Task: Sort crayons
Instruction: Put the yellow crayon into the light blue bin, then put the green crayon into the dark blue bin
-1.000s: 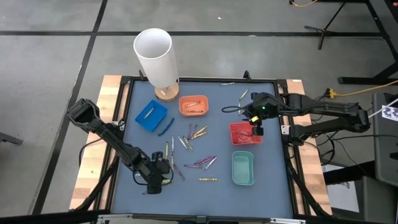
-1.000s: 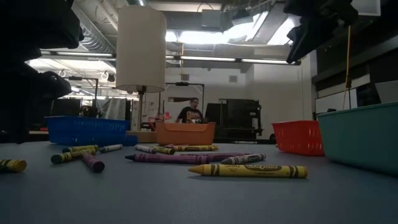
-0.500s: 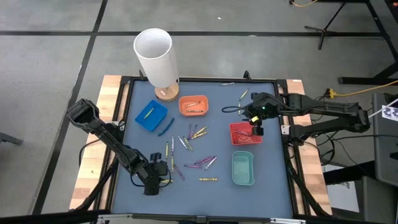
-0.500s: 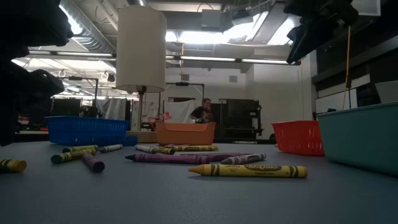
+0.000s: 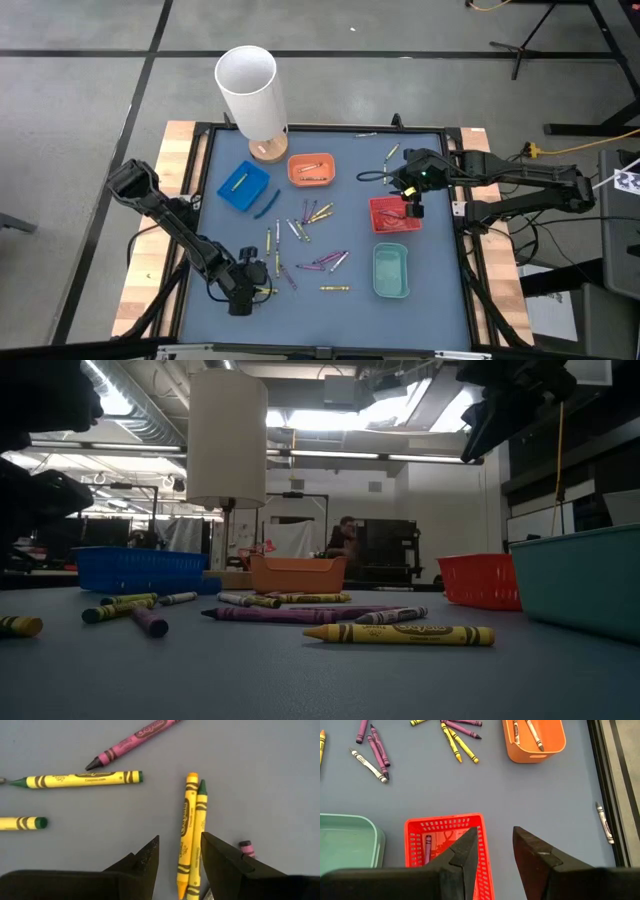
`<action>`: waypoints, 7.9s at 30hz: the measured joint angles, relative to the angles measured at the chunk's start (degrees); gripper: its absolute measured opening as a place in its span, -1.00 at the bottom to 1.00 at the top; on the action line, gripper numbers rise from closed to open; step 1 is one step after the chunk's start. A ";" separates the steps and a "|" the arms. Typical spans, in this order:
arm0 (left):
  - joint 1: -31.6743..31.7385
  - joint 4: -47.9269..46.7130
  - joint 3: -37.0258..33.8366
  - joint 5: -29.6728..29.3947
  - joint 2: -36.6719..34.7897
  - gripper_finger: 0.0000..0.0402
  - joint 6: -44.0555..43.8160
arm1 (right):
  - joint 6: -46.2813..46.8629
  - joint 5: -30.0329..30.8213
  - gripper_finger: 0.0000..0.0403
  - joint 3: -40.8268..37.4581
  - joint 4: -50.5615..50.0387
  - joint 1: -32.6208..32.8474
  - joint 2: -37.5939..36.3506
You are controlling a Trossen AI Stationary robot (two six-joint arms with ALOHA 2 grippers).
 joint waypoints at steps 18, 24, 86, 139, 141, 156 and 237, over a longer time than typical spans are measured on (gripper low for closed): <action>0.02 -1.39 0.00 -1.01 0.00 -0.36 0.00 | -0.04 0.00 -0.39 0.00 -0.04 0.00 0.02; 0.02 -1.39 0.00 -1.01 0.00 -0.36 0.02 | -0.07 0.00 -0.39 0.00 -0.07 0.00 0.02; 1.06 6.37 -0.07 -8.95 4.17 -0.97 3.96 | -0.07 0.00 -0.39 0.00 -0.24 0.02 0.02; 33.25 55.75 42.60 21.77 39.19 -0.94 29.55 | -3.17 -0.02 -0.39 0.00 6.35 0.00 0.02; 33.86 55.55 43.82 24.00 40.21 -0.94 27.48 | -3.17 -0.02 -0.39 0.00 6.32 0.00 0.02; 34.51 54.64 44.70 26.10 40.65 -0.69 25.42 | -3.15 -0.02 -0.39 0.00 6.12 0.00 0.02; 53.31 24.97 -8.74 13.51 -21.92 -0.63 33.94 | -45.33 -14.12 -0.39 0.04 18.62 -44.65 38.75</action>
